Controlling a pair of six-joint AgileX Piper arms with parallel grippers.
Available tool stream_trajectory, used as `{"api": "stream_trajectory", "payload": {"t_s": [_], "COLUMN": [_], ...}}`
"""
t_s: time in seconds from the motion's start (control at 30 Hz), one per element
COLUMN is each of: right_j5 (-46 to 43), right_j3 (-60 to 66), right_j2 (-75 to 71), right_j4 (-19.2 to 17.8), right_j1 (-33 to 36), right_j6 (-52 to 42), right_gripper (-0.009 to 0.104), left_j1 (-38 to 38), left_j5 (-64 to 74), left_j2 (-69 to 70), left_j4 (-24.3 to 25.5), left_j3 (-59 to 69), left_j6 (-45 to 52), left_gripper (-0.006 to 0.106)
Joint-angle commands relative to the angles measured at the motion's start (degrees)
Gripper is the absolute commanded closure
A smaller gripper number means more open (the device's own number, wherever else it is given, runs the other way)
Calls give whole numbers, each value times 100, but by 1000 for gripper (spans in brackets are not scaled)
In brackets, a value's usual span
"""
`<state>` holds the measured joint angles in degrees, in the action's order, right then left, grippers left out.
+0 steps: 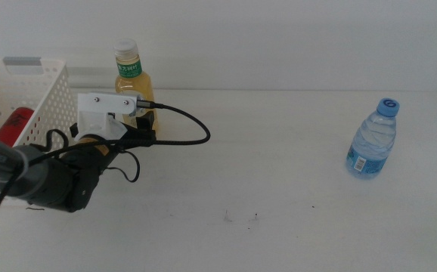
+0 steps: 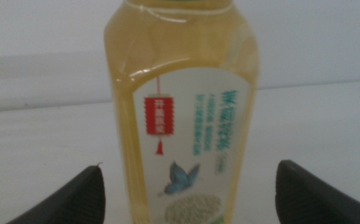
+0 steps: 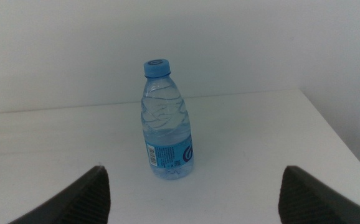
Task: Use arms to grab the bottles and put them into the dustbin to the left of the table.
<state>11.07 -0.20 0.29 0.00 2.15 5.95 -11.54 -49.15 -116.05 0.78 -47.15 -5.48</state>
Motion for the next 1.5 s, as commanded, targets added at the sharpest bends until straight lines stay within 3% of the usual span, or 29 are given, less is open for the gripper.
{"api": "stream_trajectory", "payload": {"t_s": [0.0, 0.6, 0.7, 0.83, 0.97, 1.03, 1.13, 1.2, 1.27, 1.37, 1.47], "right_j5": [-74, -74, -74, -74, -74, -74, -74, -74, -74, -74, -74], "right_j3": [20, 20, 20, 20, 20, 20, 20, 20, 20, 20, 20], "right_j2": [-29, -29, -29, -29, -29, -29, -29, -29, -29, -29, -29], "right_j4": [-92, -92, -92, -92, -92, -92, -92, -92, -92, -92, -92], "right_j1": [-48, -48, -48, -48, -48, -48, -48, -48, -48, -48, -48], "right_j6": [-47, -47, -47, -47, -47, -47, -47, -47, -47, -47, -47], "right_gripper": [5, 5, 5, 5, 5, 5, 5, 5, 5, 5, 5], "left_j1": [10, 10, 10, 10, 10, 10, -115, -225, -284, -108, 403], "left_j5": [-119, 22, 205, 272, 1107, 2571, 4875, 5878, 6796, 8222, 9534], "left_j2": [-190, -1380, -1383, -1300, -345, 358, 1411, 2018, 2478, 2833, 2828], "left_j4": [-184, -485, -583, -519, 100, 684, 1794, 1997, 1514, -315, -1330], "left_j3": [-242, -1711, -1687, -1599, -1089, -1005, -1092, -1210, -1464, -2113, -2894], "left_j6": [108, 416, 217, -311, -675, -1214, -2317, -2390, -1652, 548, 1934], "left_gripper": [7, 10, 29, 65, 95, 102, 102, 102, 102, 102, 102]}}
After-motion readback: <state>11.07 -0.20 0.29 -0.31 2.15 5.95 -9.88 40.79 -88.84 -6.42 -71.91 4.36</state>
